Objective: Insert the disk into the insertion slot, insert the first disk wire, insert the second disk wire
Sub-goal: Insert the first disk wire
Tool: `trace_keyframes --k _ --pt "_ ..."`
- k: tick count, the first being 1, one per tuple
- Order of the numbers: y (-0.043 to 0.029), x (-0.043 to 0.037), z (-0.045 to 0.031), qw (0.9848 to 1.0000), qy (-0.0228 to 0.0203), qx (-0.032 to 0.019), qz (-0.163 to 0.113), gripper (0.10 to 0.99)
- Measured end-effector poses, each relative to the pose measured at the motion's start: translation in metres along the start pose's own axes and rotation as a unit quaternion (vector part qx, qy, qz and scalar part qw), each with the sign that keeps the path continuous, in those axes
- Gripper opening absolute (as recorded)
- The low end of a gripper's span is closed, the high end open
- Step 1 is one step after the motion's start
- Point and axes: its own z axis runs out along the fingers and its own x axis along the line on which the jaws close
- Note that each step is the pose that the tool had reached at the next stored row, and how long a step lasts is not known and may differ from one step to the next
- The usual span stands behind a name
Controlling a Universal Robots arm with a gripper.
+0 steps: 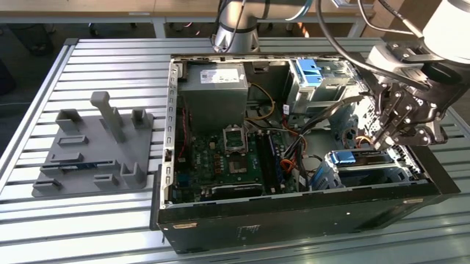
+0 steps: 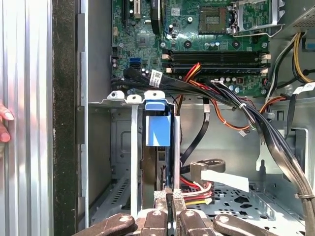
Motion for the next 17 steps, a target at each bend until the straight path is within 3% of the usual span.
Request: trace_keyframes --k 17 --pt "0.0005 0.0014 0.0041 1.0 -0.0002 0.0003 -0.008 0.165"
